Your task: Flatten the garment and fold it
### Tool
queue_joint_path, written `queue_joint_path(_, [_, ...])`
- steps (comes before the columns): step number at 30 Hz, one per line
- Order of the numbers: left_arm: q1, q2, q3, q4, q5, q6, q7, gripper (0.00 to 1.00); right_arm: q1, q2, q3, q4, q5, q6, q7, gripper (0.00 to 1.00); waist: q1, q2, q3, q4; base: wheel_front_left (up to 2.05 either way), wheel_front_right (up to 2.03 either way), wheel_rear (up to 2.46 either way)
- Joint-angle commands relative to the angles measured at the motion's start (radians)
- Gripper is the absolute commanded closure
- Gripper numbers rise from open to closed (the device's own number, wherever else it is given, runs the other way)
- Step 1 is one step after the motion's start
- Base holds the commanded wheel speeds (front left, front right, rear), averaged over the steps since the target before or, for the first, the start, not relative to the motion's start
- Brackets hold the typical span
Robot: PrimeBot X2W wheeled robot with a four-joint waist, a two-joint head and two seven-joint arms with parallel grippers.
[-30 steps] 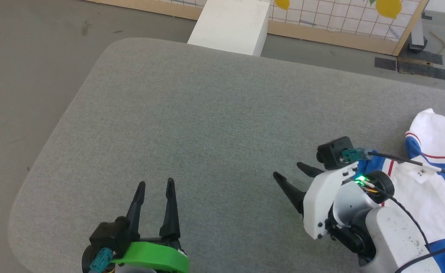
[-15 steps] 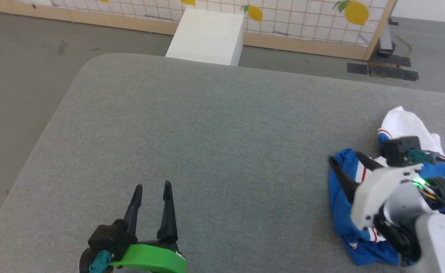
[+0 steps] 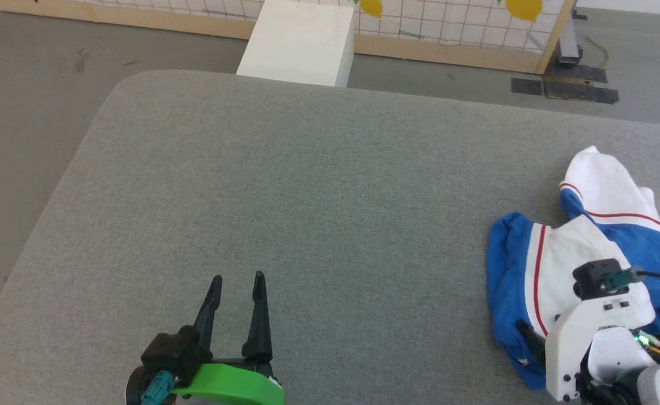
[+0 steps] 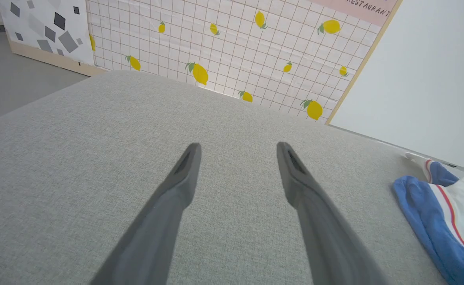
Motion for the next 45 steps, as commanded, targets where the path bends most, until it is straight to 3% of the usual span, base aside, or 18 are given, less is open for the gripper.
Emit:
queue_joint_path(1, [-0.020,-0.002,0.000,0.002,0.007,-0.005,-0.004,0.00,0.001,0.010,-0.003,0.025,-0.014,-0.001,0.000,0.00,0.0000,0.0000,0.017,0.019,0.00,0.00,0.00])
queue_joint_path(2, [-0.025,-0.002,0.002,0.002,0.008,-0.004,-0.004,0.00,-0.006,0.018,-0.007,0.047,-0.021,-0.001,-0.003,0.00,0.0000,0.0000,0.022,0.024,0.00,0.00,0.00])
queue_joint_path(3, [-0.028,-0.002,0.003,0.002,0.009,-0.004,-0.004,0.00,-0.012,0.024,-0.009,0.066,-0.028,-0.001,-0.005,0.57,0.0000,0.0000,0.026,0.028,0.00,0.00,0.00])
queue_joint_path(4, [-0.030,-0.002,0.006,0.002,0.011,-0.004,-0.004,0.00,-0.020,0.027,-0.006,0.087,-0.034,-0.001,-0.005,0.93,0.0000,0.0000,0.028,0.031,0.00,0.00,0.00])
queue_joint_path(5, [-0.031,-0.002,0.009,0.002,0.011,-0.003,-0.004,0.00,-0.028,0.030,-0.008,0.100,-0.037,-0.001,-0.011,1.00,0.0000,0.0000,0.030,0.033,0.00,0.00,0.00])
queue_joint_path(12, [-0.024,-0.002,0.022,0.000,0.004,0.006,-0.004,0.00,-0.078,0.036,-0.037,0.122,-0.055,-0.001,-0.068,1.00,0.0000,0.0000,0.018,0.032,0.00,0.00,0.00])
queue_joint_path(19, [-0.018,-0.002,0.007,-0.002,-0.014,0.012,-0.004,0.00,-0.131,-0.010,-0.009,-0.008,-0.037,-0.001,-0.051,1.00,0.0000,0.0000,-0.004,0.031,0.00,0.00,0.00])
queue_joint_path(23, [-0.025,-0.002,-0.001,-0.002,-0.023,0.015,-0.004,0.00,-0.196,-0.027,0.091,-0.082,-0.022,-0.001,-0.031,1.00,0.0000,0.0000,0.000,0.042,0.00,0.00,0.00])
queue_joint_path(26, [-0.027,-0.002,-0.005,-0.001,-0.028,0.014,-0.004,0.00,-0.236,-0.007,0.193,-0.071,-0.018,-0.001,-0.029,1.00,0.0000,0.0000,0.010,0.056,0.00,0.00,0.00])
queue_joint_path(33, [-0.050,-0.002,-0.027,0.007,-0.039,0.012,-0.004,0.00,-0.287,0.085,0.392,0.169,-0.014,-0.001,-0.103,0.99,0.0000,0.0000,0.042,0.111,0.00,0.00,0.00])
queue_joint_path(34, [-0.052,-0.002,-0.030,0.008,-0.040,0.013,-0.004,0.00,-0.291,0.094,0.399,0.208,-0.017,-0.001,-0.117,0.60,0.0000,0.0000,0.045,0.117,0.00,0.00,0.00])
queue_joint_path(35, [-0.055,-0.002,-0.033,0.009,-0.041,0.014,-0.004,0.00,-0.296,0.104,0.402,0.252,-0.016,-0.001,-0.140,0.00,0.0000,0.0000,0.048,0.123,0.00,0.00,0.00])
queue_joint_path(40, [-0.062,-0.002,-0.034,0.011,-0.044,0.024,-0.004,0.00,-0.332,0.126,0.411,0.356,0.006,-0.001,-0.220,0.00,0.0000,0.0000,0.046,0.123,0.00,0.00,0.00])
queue_joint_path(45, [-0.042,-0.002,-0.017,0.016,-0.034,0.024,-0.004,0.00,-0.352,0.131,0.412,0.319,0.080,-0.001,-0.240,0.00,0.0000,0.0000,0.017,0.077,0.00,0.00,0.00])
